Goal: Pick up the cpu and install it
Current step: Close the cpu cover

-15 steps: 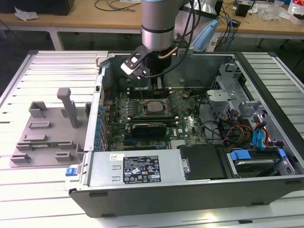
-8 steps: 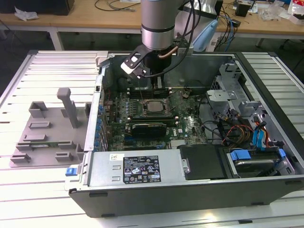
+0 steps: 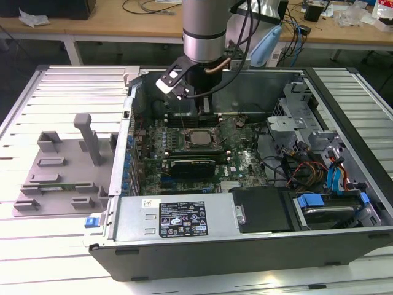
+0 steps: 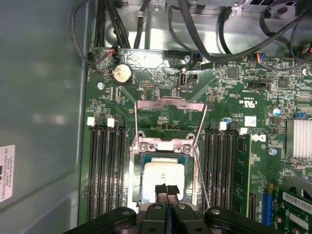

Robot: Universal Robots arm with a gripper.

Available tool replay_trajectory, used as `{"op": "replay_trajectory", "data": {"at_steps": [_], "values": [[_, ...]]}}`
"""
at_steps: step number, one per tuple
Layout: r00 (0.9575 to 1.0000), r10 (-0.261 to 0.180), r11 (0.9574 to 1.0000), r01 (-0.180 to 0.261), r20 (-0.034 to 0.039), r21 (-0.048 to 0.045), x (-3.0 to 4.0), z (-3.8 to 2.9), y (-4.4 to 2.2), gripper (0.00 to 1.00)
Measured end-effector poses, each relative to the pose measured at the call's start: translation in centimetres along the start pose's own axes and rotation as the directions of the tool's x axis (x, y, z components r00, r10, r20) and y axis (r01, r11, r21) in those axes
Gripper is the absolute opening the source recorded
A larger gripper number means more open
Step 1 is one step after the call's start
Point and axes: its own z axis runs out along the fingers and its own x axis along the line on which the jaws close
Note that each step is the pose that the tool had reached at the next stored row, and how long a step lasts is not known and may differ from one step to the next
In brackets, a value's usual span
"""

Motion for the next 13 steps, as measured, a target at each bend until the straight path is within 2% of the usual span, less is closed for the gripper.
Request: {"op": "replay_trajectory", "data": {"at_steps": [6, 9, 11, 13], "values": [[1.0, 0.0, 1.0, 0.0, 0.0, 0.0, -0.01, -1.31, 0.07, 0.11], [1.0, 0.0, 1.0, 0.0, 0.0, 0.0001, -0.02, -2.31, 0.12, 0.11], [1.0, 0.0, 1.0, 0.0, -0.0001, -0.0001, -0.02, -2.32, 0.15, 0.11], [1.0, 0.0, 1.0, 0.0, 0.0, 0.0, -0.05, -2.29, 0.74, 0.11]]}}
